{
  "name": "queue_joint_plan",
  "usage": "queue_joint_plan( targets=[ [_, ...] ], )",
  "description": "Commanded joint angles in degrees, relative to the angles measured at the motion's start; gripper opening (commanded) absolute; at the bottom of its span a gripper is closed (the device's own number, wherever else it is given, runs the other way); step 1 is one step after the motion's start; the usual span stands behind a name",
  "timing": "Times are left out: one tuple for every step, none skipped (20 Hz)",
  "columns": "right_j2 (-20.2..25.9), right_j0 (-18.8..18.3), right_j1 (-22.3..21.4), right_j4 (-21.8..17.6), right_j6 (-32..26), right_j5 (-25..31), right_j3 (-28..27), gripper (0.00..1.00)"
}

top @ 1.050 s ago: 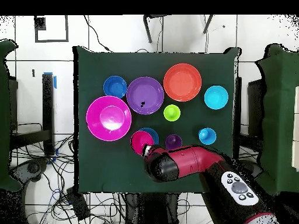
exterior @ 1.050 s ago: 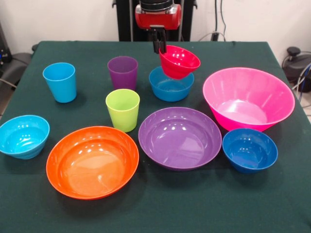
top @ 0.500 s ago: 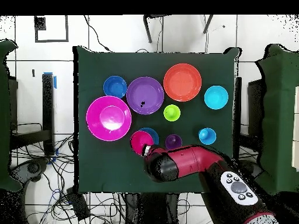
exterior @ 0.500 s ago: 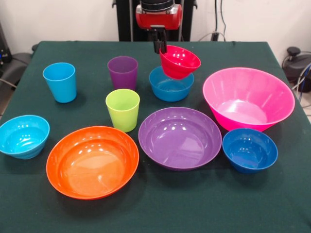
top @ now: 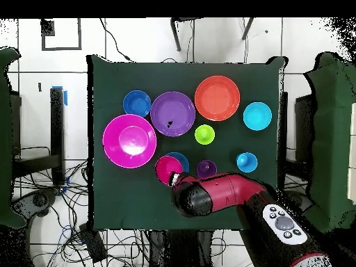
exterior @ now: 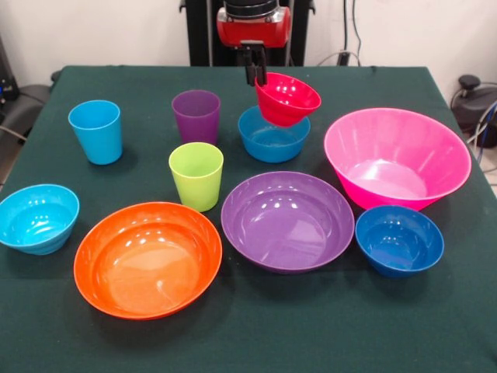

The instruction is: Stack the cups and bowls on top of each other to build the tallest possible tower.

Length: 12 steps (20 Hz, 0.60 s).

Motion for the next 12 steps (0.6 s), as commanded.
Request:
queue_joint_plan(
  targets=[
    [0.38, 1.39, 2.81, -5.19, -3.75, -0.9, -2.98, 0.0],
    [0.5, 1.27, 2.81, -5.17, -3.94, -0.77, -3.09, 0.0],
    [0.6, 1.18, 2.71, -5.11, -4.09, -0.59, -3.09, 0.0],
    [0.73, 1.1, 2.62, -5.02, -4.27, -0.36, -3.21, 0.0],
    [0.85, 1.05, 2.46, -4.93, -4.43, -0.13, -3.24, 0.0],
    [1.03, 0.89, 2.43, -4.85, -4.72, 0.14, -3.39, 0.0],
    [1.11, 0.85, 2.32, -4.76, -4.81, 0.31, -3.42, 0.0],
    [1.11, 0.81, 2.3, -4.81, -4.82, 0.23, -3.38, 0.0],
    [1.12, 0.77, 2.34, -4.79, -4.82, 0.23, -3.35, 0.0],
    [1.13, 0.74, 2.37, -4.78, -4.82, 0.22, -3.32, 0.0],
    [1.15, 0.69, 2.4, -4.78, -4.87, 0.24, -3.33, 0.0],
    [1.18, 0.64, 2.42, -4.78, -4.92, 0.27, -3.34, 0.0]
  ],
)
